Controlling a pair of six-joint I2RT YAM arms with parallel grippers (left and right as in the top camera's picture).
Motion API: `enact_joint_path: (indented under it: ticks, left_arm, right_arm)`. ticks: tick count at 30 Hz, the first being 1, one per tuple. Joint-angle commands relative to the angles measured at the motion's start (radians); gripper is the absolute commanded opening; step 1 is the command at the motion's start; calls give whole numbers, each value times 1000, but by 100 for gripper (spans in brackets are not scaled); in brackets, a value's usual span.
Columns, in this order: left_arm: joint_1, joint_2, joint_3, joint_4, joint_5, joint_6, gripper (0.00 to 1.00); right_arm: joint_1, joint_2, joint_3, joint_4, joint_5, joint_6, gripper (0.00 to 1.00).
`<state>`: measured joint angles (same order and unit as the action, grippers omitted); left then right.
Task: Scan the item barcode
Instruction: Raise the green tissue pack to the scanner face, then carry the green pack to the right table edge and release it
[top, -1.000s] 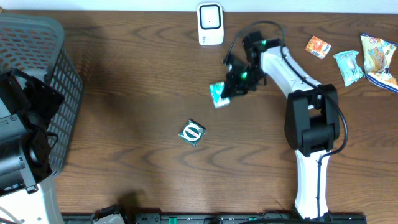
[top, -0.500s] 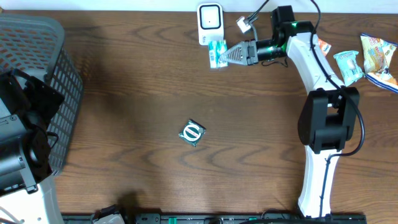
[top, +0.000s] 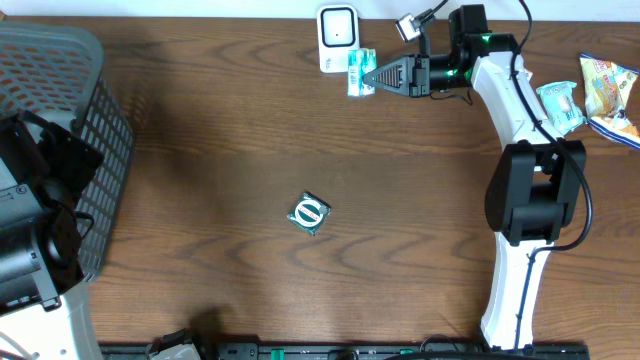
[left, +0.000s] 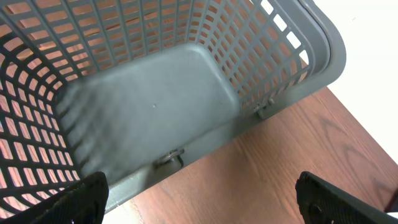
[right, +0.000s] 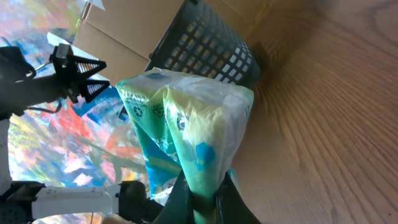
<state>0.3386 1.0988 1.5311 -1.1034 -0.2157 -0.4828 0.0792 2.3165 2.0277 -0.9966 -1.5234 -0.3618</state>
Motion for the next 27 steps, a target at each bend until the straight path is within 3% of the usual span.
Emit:
enact_joint_path:
  ticks: [1,4,7,15,19,22,27]
  left_arm:
    - [3,0,2,-4,-6,-8,95]
    - [3,0,2,-4,-6,-8,95]
    - [3,0,2,-4,-6,-8,95]
    - [3,0,2,-4,-6,-9,95]
    - [3,0,2,-4,-6,-9,95]
    - [3,0,2,-4,-6,-8,95]
    - [3,0,2,-4,-6,-8,95]
  right_arm:
    - [-10,0,16,3,-39,-16,1]
    - [-7,0,16,2,-31,-14,1]
    - [13,0,16,-2,106,31,1]
    - [195,0,16,2,1460,183,1]
    - [283,6,15,186,2027,91,1]
    - [328,9,14,427,2150,-144,1]
    - [347,9,14,744,2106,-273,1]
